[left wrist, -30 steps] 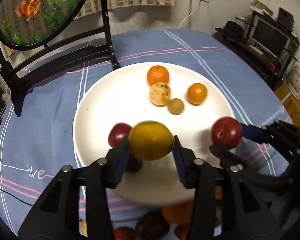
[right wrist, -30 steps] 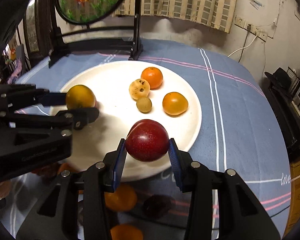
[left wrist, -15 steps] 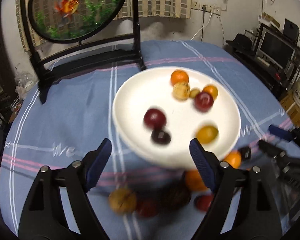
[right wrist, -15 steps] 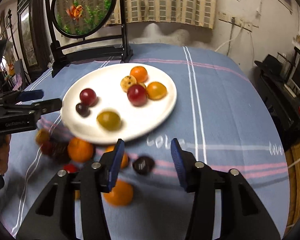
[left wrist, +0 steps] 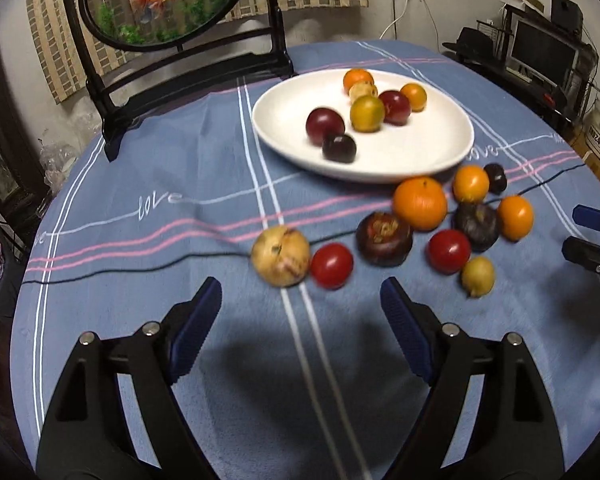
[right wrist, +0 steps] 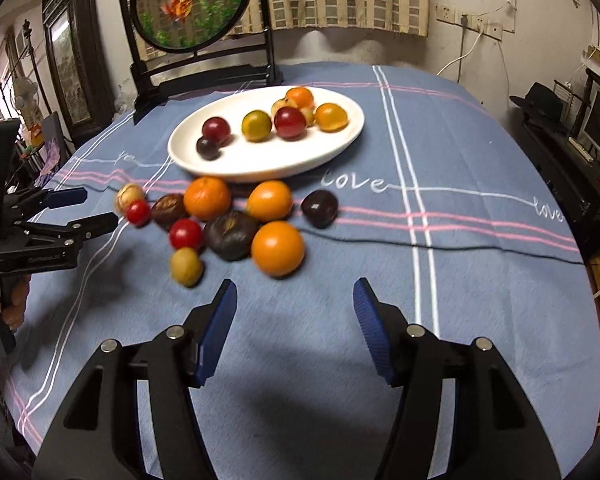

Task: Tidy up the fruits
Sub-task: 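Grasp the pale speckled fruit with the left tool while the right tool grasps an orange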

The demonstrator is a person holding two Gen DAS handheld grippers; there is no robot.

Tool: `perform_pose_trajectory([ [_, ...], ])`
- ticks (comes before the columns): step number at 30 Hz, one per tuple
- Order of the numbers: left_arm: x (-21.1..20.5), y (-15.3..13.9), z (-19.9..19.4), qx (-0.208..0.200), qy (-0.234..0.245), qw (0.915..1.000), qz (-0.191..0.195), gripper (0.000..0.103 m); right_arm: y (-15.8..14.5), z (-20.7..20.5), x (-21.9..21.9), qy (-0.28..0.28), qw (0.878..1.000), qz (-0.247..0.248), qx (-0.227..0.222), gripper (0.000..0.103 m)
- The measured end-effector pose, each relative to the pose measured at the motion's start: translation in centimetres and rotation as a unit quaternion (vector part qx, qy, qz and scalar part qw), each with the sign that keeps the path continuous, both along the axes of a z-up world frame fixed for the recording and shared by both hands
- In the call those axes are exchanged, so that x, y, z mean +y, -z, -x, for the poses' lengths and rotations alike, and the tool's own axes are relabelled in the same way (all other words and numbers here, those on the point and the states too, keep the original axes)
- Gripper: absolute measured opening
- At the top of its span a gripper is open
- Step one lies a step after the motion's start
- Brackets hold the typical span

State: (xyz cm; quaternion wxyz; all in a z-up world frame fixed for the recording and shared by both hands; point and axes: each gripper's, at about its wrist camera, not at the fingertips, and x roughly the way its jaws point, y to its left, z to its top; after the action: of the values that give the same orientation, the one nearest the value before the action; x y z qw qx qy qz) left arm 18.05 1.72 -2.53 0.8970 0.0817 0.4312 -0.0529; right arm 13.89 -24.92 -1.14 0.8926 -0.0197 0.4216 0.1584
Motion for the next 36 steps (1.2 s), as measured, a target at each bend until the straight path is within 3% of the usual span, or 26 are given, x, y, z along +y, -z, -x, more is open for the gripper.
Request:
perform_pose_trajectory([
  [9,2.6,2.3,-1.3,0.026,-0.014,0.9995,0.009,0.082,1.3,-0.2,1.2,-0.021,1.000,0.004,0.018,0.061],
  [13,2.8,3.1,-2.3,0.033,-0.006,0.9994,0.010,0.077,1.7,-0.4,1.6,-0.024,0.999,0.004,0.023,0.061],
  [20,2.6,3.3,-4.6,0.025,0.012,0.9996,0.009,0.075,2.0,-0.8,2.0,-0.029,0.999,0.008,0.028,0.061],
  [21,2.6,3.3,-4.9,0.024,0.015,0.9995,0.010,0.073,2.0,-0.9,2.1,-0.029,0.999,0.010,0.029,0.061],
  [22,2.6,3.3,-5.3,0.025,0.023,0.9993,0.019,0.064,2.0,-1.0,2.1,-0.029,0.999,0.011,0.030,0.061],
  [23,2.5,3.2,-5.4,0.026,0.030,0.9988,0.028,0.048,2.0,-1.1,2.1,-0.028,0.999,0.012,0.030,0.061],
  [25,2.0,2.9,-5.3,0.021,0.035,0.9987,0.030,0.040,2.0,-1.3,2.2,-0.028,0.999,0.014,0.030,0.061],
  [27,1.7,2.8,-5.1,0.022,0.032,0.9990,0.024,0.039,2.0,-1.5,2.3,-0.027,0.999,0.016,0.029,0.061],
  [31,1.9,2.1,-3.8,0.030,0.033,0.9972,0.060,0.039,2.1,-2.4,2.6,-0.022,0.999,0.029,0.030,0.061],
  [36,1.3,1.0,-2.5,0.021,0.043,0.9967,0.065,0.040,2.5,-4.2,3.5,-0.017,0.998,0.052,0.033,0.060],
])
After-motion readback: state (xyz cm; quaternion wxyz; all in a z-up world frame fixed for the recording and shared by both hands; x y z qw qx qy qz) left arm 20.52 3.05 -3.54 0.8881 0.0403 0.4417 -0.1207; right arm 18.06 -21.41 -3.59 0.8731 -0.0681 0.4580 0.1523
